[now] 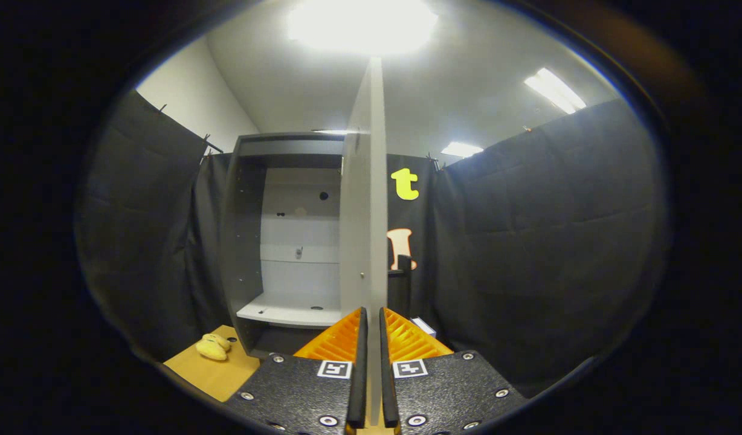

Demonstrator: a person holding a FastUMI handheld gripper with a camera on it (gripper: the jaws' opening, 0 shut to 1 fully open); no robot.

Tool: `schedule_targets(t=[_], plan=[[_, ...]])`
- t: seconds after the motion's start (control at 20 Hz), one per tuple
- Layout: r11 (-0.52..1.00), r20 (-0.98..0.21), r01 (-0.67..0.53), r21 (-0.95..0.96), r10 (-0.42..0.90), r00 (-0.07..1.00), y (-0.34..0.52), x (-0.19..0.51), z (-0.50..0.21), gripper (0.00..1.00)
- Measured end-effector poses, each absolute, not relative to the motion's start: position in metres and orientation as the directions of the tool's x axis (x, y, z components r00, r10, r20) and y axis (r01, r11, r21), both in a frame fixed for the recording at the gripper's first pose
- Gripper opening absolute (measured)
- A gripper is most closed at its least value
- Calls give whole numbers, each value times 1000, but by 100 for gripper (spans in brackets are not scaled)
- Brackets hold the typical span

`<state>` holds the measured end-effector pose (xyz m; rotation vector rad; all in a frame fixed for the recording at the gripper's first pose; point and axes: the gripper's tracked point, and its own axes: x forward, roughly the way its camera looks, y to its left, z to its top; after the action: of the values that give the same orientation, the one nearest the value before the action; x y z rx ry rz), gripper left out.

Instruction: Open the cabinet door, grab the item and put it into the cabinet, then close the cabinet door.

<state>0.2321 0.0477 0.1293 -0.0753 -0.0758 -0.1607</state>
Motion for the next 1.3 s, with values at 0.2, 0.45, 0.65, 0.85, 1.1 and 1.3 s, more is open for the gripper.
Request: schedule_targets(t=[0.2, 0.45, 0.65, 0.85, 1.1, 1.3], plan=[[996, 103, 84, -35, -80, 991, 98, 233, 109, 75], [1000, 23, -20, 15, 20, 1000, 158, 252, 44, 93], [996, -29, -87, 10, 87, 996, 201, 264, -9, 93], [991, -51, -131, 37, 132, 990, 235, 276, -54, 93], [984, -115, -173, 29, 175, 978, 270, 285, -121, 93], [980, -190, -198, 16, 198, 962, 292, 292, -176, 93]])
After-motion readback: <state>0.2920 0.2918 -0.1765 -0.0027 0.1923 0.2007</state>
